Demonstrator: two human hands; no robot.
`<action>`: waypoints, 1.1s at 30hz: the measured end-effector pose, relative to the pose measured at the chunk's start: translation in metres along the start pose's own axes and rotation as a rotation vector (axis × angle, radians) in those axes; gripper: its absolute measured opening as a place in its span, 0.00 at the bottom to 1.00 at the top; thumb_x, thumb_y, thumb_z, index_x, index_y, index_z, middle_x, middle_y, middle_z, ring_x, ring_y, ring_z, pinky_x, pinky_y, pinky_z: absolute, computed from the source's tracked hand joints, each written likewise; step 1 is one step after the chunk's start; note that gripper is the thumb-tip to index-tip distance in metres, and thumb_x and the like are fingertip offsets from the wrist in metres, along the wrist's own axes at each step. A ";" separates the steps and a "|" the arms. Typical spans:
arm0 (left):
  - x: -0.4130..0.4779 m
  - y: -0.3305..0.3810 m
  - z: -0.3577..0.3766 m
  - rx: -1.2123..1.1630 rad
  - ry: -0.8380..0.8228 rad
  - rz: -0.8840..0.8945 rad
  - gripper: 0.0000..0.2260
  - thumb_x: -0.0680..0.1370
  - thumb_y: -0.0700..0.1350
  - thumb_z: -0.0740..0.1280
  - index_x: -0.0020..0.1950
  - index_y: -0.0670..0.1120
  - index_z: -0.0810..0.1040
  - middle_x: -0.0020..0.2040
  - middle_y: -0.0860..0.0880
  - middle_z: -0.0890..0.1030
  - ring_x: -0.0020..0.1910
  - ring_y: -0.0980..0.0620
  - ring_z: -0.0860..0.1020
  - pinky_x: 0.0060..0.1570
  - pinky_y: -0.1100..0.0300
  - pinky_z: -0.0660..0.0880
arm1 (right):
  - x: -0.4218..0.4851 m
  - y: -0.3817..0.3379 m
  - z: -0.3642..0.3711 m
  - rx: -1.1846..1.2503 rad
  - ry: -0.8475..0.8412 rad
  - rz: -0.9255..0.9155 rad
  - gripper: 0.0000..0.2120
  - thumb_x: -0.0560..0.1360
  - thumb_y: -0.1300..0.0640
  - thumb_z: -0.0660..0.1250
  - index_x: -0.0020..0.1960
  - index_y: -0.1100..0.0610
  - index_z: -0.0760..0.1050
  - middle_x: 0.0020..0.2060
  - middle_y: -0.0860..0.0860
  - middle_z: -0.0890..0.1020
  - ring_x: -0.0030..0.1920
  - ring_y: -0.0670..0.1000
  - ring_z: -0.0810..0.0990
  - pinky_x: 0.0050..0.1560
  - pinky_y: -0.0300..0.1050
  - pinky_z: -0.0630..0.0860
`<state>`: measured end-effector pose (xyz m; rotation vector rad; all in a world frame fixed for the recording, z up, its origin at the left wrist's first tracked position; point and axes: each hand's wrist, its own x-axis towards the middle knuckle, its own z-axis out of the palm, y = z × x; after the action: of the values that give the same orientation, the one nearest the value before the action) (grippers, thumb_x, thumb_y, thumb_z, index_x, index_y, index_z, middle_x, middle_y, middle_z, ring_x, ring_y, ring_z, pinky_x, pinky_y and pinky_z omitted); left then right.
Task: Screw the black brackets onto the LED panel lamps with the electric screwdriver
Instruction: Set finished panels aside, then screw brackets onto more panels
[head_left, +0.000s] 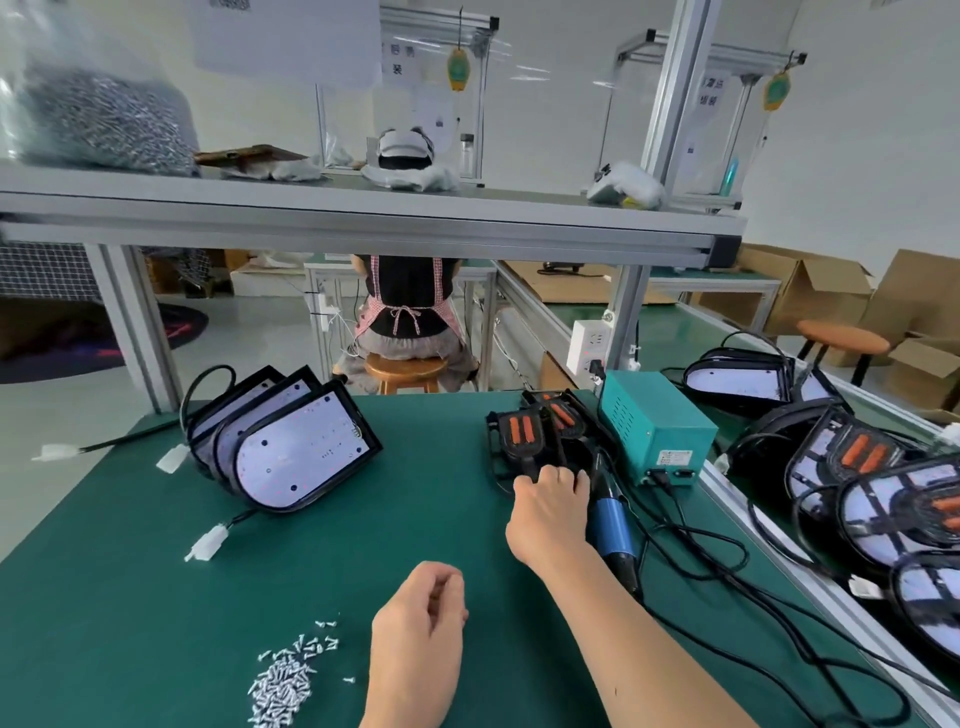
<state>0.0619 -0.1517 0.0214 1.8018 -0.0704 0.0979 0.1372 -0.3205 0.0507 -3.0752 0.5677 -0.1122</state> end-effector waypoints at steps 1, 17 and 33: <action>0.000 0.001 0.000 0.004 -0.006 0.003 0.12 0.80 0.40 0.67 0.39 0.54 0.79 0.34 0.55 0.82 0.35 0.51 0.81 0.44 0.55 0.80 | -0.007 -0.004 0.001 0.010 0.020 -0.025 0.21 0.75 0.59 0.64 0.68 0.51 0.72 0.66 0.56 0.72 0.70 0.59 0.65 0.79 0.62 0.47; -0.003 0.009 -0.005 0.055 -0.044 0.014 0.07 0.80 0.43 0.66 0.42 0.52 0.78 0.37 0.55 0.81 0.37 0.60 0.75 0.41 0.69 0.72 | -0.078 -0.034 0.021 0.235 0.146 -0.102 0.21 0.77 0.56 0.58 0.69 0.45 0.71 0.53 0.48 0.69 0.57 0.53 0.70 0.61 0.47 0.67; 0.124 -0.014 -0.118 0.542 0.585 -0.283 0.32 0.74 0.62 0.70 0.68 0.42 0.70 0.68 0.43 0.70 0.73 0.41 0.62 0.75 0.47 0.56 | -0.077 -0.035 0.028 0.245 0.226 -0.095 0.17 0.78 0.61 0.63 0.65 0.52 0.77 0.51 0.52 0.73 0.53 0.57 0.72 0.60 0.56 0.70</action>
<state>0.1833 -0.0330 0.0484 2.2271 0.6830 0.4726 0.0797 -0.2603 0.0188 -2.8666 0.3790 -0.4963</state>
